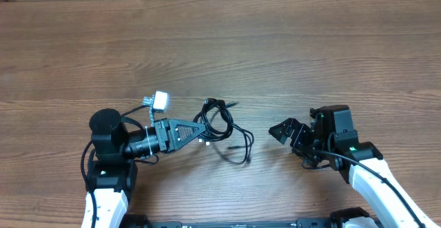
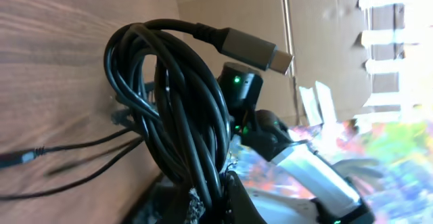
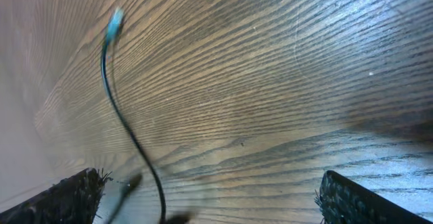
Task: Untangle cables
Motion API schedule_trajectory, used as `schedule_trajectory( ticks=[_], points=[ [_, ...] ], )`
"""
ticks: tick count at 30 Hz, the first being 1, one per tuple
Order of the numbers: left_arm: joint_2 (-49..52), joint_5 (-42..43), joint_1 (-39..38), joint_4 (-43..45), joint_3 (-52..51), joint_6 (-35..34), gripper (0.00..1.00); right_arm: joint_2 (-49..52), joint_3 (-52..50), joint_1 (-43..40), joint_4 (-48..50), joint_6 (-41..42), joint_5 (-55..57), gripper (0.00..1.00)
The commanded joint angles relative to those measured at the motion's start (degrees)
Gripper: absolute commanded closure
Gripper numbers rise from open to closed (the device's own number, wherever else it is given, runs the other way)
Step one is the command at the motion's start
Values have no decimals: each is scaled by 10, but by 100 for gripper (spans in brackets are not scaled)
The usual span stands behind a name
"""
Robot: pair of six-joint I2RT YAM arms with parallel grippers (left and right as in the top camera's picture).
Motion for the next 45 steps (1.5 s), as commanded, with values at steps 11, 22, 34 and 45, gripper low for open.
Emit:
schedule_trajectory(
  ticks=[11, 22, 34, 45],
  points=[
    [-7, -11, -9, -38, 11, 181, 96, 0, -2, 3, 3, -16, 22, 0],
    [-7, -156, -27, -161, 11, 172, 96, 0, -2, 3, 4, -16, 22, 0],
    [-7, -155, -32, -164, 11, 150, 96, 1, -2, 3, 4, -16, 22, 0],
    [-7, -153, -32, -163, 11, 127, 96, 0, -2, 3, 4, -16, 22, 0]
  ],
)
